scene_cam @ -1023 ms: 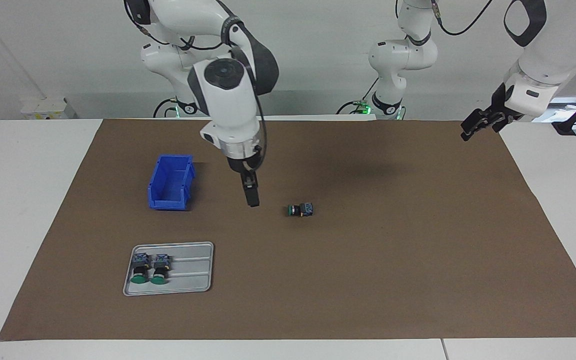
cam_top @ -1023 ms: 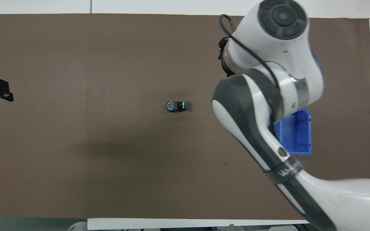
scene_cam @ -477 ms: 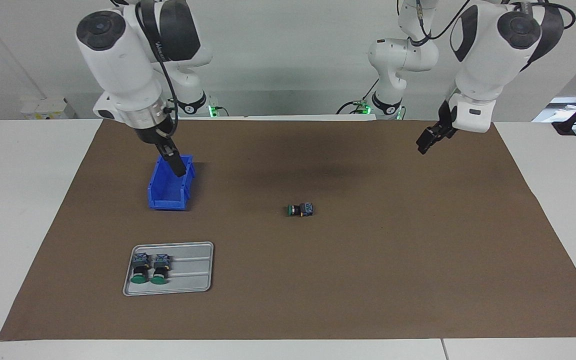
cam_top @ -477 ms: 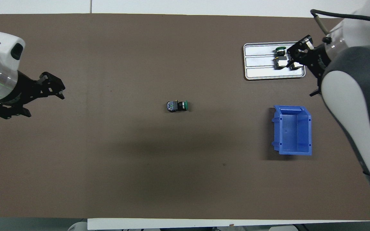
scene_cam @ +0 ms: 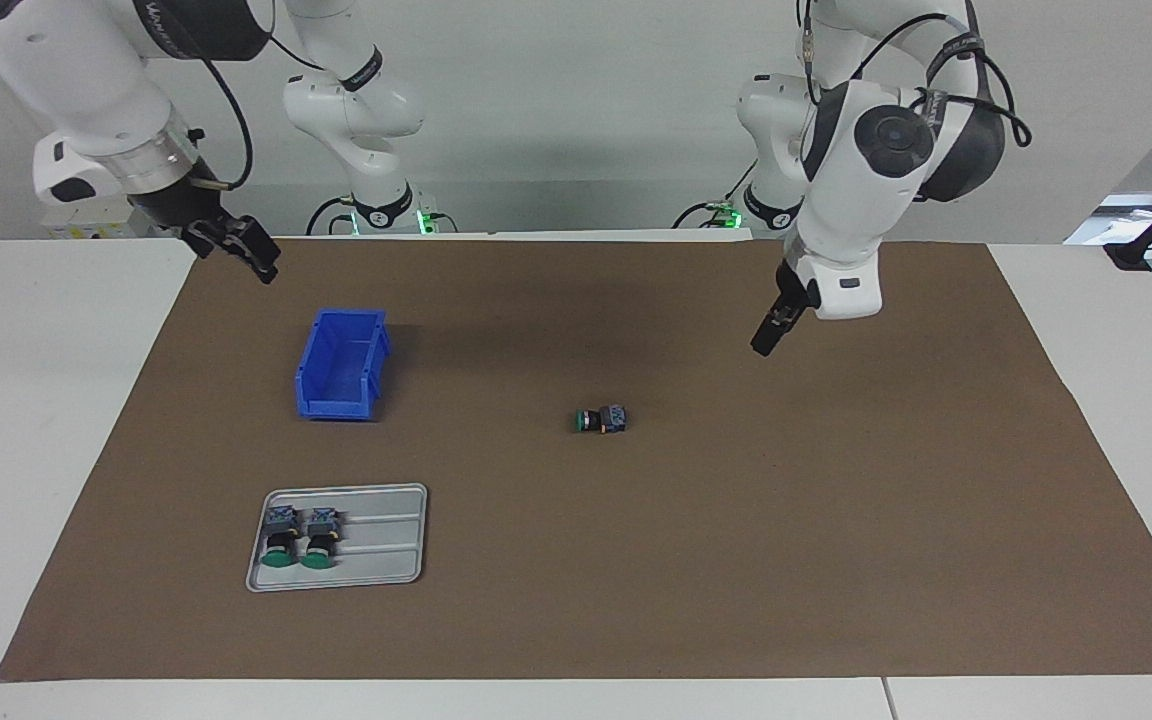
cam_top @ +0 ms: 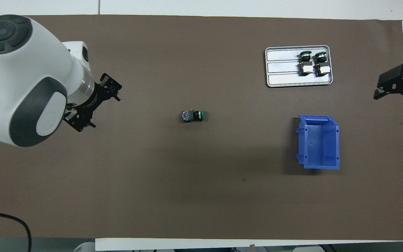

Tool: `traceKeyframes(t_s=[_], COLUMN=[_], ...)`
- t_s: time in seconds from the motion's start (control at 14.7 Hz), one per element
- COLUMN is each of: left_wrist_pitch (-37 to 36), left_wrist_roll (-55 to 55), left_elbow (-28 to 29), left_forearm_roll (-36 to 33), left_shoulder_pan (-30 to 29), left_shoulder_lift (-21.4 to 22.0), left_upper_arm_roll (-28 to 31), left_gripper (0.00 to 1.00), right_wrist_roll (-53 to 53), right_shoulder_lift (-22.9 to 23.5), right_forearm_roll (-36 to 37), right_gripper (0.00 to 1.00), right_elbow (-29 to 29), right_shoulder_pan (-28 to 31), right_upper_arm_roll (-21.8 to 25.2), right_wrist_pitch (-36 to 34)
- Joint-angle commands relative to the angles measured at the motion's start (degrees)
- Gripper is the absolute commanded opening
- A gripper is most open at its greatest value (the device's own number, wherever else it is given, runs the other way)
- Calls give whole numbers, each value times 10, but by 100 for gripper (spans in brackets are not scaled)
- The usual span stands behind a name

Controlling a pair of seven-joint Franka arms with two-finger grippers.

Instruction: Place and press button with both arms

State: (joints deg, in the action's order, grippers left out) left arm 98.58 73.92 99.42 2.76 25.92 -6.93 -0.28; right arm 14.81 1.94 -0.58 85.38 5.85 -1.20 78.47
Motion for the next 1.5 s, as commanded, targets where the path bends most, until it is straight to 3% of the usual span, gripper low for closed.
traceKeyframes(t_s=[0.0,0.14,0.41,0.68,0.89,1.43], left_wrist_pitch=[24,55,92,128,159,199], left_wrist_roll=[106,173,297,369,416,490], left_elbow=[-24,-26,-50,-75,-89,-109], left_forearm_roll=[8,16,16,13,13,13], left_shoulder_pan=[33,54,95,133,147,164], left_shoulder_lift=[-41,-55,-109,-159,-193,-244], left_upper_arm_roll=[8,8,9,9,9,11], left_gripper=[100,100,99,99,99,99], right_wrist_roll=[-121,-179,-177,-181,-179,-179], right_shoulder_lift=[-30,-35,-71,-63,-29,-48], right_forearm_roll=[7,8,16,18,18,35], right_gripper=[98,98,98,98,98,99], right_elbow=[39,49,101,95,67,73], right_shoulder_pan=[-6,-7,-8,-9,-17,-25], right_upper_arm_roll=[24,33,34,42,43,46], right_wrist_pitch=[6,9,23,28,21,19])
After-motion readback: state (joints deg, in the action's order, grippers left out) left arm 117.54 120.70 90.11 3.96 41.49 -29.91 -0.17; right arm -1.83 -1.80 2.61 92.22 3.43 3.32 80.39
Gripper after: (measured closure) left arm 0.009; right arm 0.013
